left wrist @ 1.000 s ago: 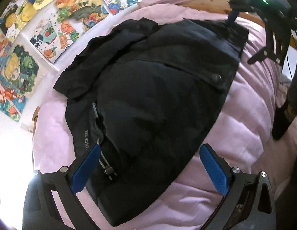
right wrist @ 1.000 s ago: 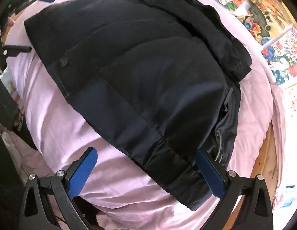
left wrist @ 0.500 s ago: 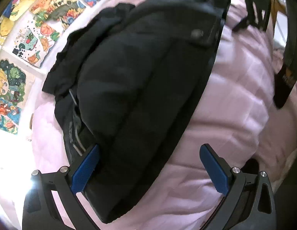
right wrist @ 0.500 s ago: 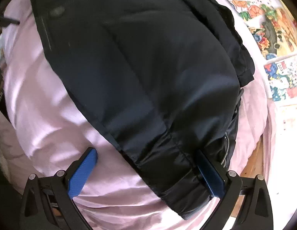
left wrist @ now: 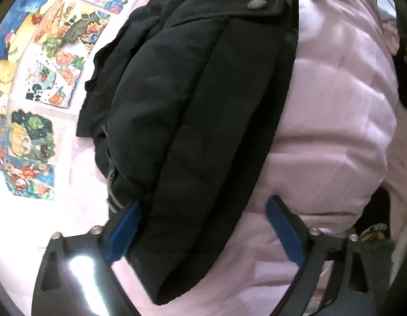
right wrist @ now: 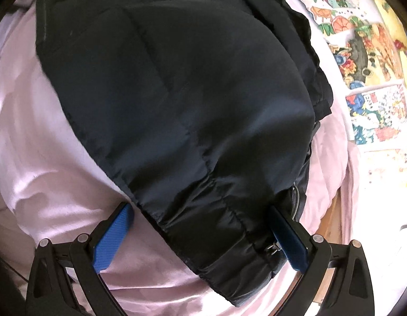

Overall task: Fold large clothes
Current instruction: 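Grasp the side edge of the black jacket with both grippers, then lift the jacket edge with both grippers and fold it over the body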

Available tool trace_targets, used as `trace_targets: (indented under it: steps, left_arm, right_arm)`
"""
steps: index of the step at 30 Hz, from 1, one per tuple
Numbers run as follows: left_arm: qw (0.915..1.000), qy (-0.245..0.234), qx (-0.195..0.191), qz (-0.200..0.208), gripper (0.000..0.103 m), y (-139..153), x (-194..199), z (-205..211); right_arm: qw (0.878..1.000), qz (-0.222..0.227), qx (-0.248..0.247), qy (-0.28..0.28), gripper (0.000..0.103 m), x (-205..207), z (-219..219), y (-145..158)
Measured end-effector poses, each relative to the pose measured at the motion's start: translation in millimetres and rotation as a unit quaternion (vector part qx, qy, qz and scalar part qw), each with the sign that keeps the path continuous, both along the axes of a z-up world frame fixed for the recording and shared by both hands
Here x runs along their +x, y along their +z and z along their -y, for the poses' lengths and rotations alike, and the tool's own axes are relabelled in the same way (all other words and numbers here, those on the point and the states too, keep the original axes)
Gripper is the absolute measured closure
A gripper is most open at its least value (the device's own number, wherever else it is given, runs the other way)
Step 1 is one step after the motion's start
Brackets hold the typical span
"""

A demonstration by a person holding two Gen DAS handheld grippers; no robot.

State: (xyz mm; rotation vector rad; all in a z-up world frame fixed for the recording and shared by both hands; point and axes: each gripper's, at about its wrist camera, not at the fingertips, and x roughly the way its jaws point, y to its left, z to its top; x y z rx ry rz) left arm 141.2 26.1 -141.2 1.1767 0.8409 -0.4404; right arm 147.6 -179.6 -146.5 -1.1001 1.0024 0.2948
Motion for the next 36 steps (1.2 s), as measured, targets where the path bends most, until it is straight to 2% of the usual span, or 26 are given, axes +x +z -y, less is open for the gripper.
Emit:
trace_targets:
  steps: [3, 5, 6, 7, 11, 17, 19, 21, 24, 28, 32, 36]
  left_arm:
    - [0.9997, 0.003, 0.009, 0.023, 0.047, 3, 6, -7]
    - [0.9997, 0.008, -0.006, 0.024, 0.057, 10, 9, -11]
    - [0.9993, 0.012, -0.012, 0.032, 0.072, 15, 9, -12]
    - [0.9987, 0.015, -0.019, 0.045, 0.081, 20, 11, -14]
    - [0.9947, 0.043, -0.071, 0.061, 0.086, 44, 21, -21]
    - [0.9878, 0.07, -0.112, 0.083, 0.091, 71, 31, -18]
    - [0.9853, 0.074, -0.124, 0.09, 0.093, 82, 28, -13]
    - [0.9811, 0.087, -0.153, 0.08, 0.094, 97, 30, -14]
    - [0.9743, 0.107, -0.187, 0.066, 0.095, 118, 33, -18]
    - [0.9652, 0.121, -0.221, 0.072, 0.097, 147, 32, -24]
    - [0.9512, 0.14, -0.259, 0.091, 0.097, 169, 28, -30]
    - [0.9449, 0.133, -0.276, 0.115, 0.099, 190, 10, -33]
  right_arm:
    - [0.999, 0.022, -0.02, 0.011, 0.001, -5, -1, -1]
    - [0.998, 0.045, -0.044, 0.027, 0.005, -10, 0, -2]
    - [0.996, 0.062, -0.058, 0.038, 0.01, -14, 1, -2]
    - [0.993, 0.079, -0.073, 0.05, 0.011, -18, 3, -4]
    - [0.982, 0.125, -0.114, 0.082, 0.011, -30, 16, -14]
    - [0.977, 0.144, -0.128, 0.09, 0.031, -31, 26, -19]
    - [0.975, 0.154, -0.137, 0.087, 0.053, -26, 31, -17]
    - [0.973, 0.165, -0.141, 0.083, 0.063, -25, 30, -11]
    - [0.974, 0.171, -0.128, 0.078, 0.076, -32, 26, 2]
    - [0.975, 0.197, -0.08, 0.059, 0.091, -34, 23, 41]
    - [0.976, 0.216, -0.016, 0.022, 0.094, -32, 26, 84]
    - [0.972, 0.234, 0.034, 0.004, 0.095, -37, 25, 122]
